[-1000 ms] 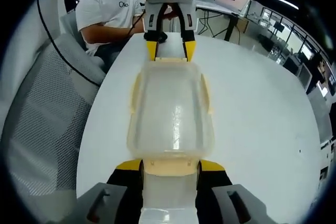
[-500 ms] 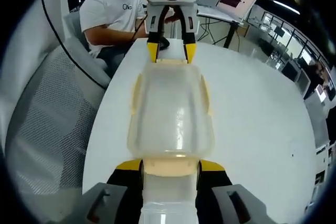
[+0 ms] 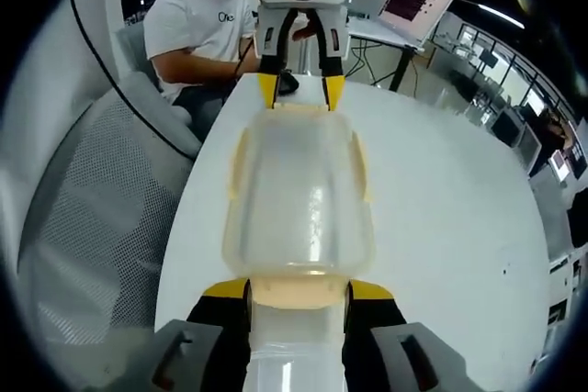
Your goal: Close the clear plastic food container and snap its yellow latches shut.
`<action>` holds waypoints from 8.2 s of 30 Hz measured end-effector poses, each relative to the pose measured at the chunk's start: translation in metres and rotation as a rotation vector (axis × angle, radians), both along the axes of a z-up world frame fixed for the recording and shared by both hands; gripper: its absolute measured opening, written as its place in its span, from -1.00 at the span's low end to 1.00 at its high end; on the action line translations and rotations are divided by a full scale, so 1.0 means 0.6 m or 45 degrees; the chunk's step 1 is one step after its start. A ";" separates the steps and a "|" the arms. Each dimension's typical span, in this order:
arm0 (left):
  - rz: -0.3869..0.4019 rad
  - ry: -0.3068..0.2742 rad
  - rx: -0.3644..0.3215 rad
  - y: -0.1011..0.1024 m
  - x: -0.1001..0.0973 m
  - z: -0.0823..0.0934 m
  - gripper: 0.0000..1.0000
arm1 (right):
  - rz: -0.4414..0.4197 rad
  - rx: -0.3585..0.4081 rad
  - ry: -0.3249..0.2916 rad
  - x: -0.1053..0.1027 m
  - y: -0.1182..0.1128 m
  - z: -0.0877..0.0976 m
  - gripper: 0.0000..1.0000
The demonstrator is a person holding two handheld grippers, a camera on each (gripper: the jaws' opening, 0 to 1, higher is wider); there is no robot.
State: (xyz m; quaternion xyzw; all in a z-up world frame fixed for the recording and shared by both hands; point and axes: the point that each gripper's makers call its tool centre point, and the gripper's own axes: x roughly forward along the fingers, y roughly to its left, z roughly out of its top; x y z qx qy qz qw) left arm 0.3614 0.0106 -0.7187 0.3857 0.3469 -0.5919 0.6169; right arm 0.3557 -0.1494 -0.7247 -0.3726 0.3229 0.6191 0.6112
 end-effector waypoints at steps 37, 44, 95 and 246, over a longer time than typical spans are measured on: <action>0.022 -0.009 0.003 -0.091 0.006 0.052 -0.27 | 0.013 0.006 -0.015 0.008 -0.094 0.054 -0.27; 0.013 -0.005 -0.005 -0.119 0.006 0.053 -0.27 | 0.010 0.000 -0.016 0.008 -0.119 0.055 -0.27; -0.034 0.024 -0.057 -0.304 0.027 0.036 -0.27 | -0.033 -0.007 -0.008 0.019 -0.305 0.038 -0.27; 0.201 0.096 -0.089 -0.366 0.034 -0.008 -0.18 | -0.137 -0.112 0.009 0.015 -0.376 0.002 -0.26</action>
